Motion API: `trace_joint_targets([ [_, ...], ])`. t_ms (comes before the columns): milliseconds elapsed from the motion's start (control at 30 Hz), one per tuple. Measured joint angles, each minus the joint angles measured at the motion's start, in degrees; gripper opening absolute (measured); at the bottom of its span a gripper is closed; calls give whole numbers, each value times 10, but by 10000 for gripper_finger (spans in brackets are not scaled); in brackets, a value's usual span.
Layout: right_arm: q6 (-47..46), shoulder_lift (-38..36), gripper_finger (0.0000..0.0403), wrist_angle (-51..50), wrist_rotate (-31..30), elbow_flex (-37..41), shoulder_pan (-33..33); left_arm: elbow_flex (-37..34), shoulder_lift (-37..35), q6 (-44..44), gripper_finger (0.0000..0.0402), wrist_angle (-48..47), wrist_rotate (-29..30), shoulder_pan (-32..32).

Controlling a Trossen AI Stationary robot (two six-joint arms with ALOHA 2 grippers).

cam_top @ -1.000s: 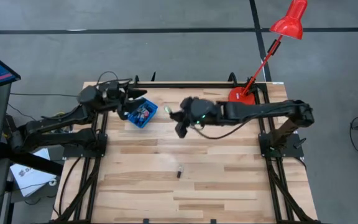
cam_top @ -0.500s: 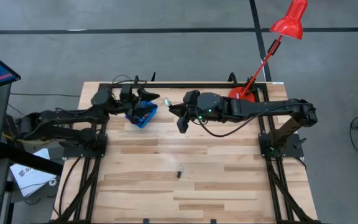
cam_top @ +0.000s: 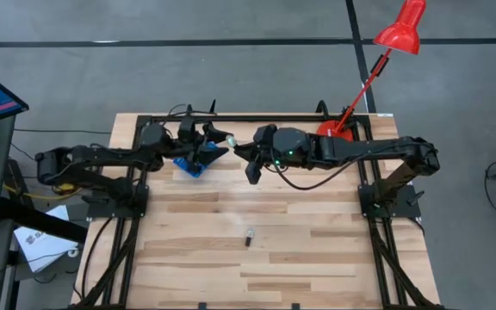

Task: Pick & Place Nail Polish
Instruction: Put the light green nail polish bottle into the blue bin

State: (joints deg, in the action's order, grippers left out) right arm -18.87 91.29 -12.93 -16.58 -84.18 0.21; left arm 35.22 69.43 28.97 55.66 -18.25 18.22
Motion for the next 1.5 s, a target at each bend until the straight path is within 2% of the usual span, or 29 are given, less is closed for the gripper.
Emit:
trace_joint_targets([
  [167,0,0,41,1,0,0,0,25,32,0,283,-2,-14,0],
  [367,-1,0,41,1,0,0,1,28,35,-2,277,-1,-15,1],
  [967,-2,0,42,1,16,0,2,28,43,-17,118,0,-13,1],
  [1200,-2,0,44,1,15,0,1,28,43,-19,110,0,-13,1],
  [1333,7,0,72,2,16,-1,1,28,41,-22,110,-2,-13,1],
  [1500,22,-13,143,-22,16,-1,2,28,11,-29,110,-43,-17,15],
])
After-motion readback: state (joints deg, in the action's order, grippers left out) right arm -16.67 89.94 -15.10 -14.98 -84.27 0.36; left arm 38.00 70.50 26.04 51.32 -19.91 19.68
